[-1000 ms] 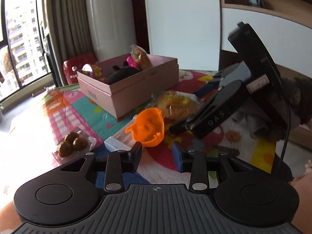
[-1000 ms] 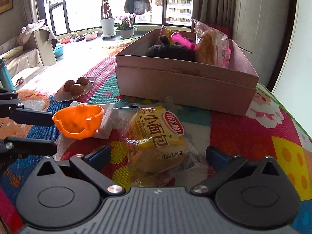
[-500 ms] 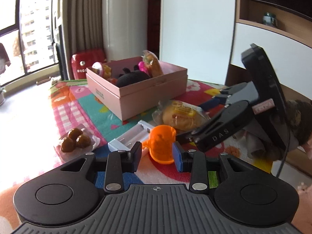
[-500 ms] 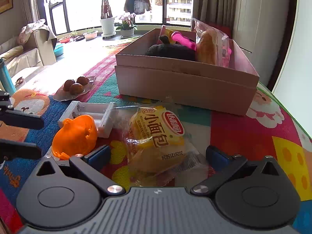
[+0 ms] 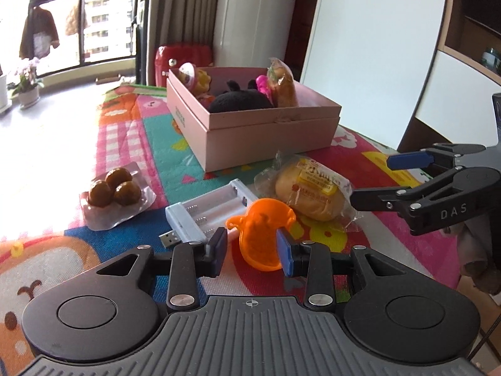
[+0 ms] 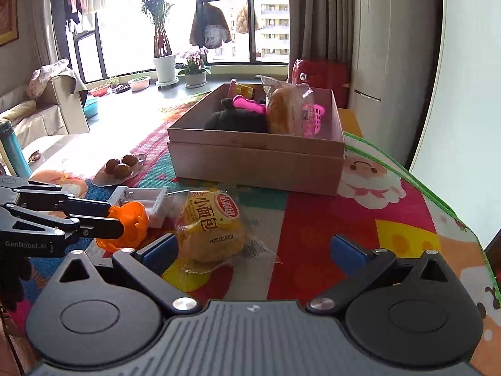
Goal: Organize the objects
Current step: 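Carry the orange cup and bread bag over the pink box with both tools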
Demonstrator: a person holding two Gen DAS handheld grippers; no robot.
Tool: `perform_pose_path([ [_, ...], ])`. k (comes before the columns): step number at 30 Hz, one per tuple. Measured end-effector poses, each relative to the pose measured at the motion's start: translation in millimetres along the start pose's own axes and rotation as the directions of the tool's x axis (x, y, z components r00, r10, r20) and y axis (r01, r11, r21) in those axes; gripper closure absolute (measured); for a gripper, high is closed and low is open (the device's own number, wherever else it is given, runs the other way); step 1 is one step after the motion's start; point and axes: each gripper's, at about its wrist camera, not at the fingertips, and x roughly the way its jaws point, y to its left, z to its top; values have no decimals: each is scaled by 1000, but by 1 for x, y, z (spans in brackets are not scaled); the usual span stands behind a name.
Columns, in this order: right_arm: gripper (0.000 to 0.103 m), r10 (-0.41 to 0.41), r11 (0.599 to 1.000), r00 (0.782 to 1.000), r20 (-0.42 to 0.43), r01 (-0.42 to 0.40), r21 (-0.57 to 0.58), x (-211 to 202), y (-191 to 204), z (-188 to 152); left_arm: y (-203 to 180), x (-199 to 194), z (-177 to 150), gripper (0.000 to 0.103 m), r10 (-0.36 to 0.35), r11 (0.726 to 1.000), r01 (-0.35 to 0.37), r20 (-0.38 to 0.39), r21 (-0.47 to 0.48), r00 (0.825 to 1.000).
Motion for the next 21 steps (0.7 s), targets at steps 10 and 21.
perform_pose_path([
  [10,0,-14,1000,1000,-8,14,-11,2,-1,-3,-8,20,-6,81,15,1000,-15,-9,10,1000],
  [21,4,52,998,996,-68,-55,-40,48,18,21,4,-3,-17,87,-19,1000,19,-35,5,999],
])
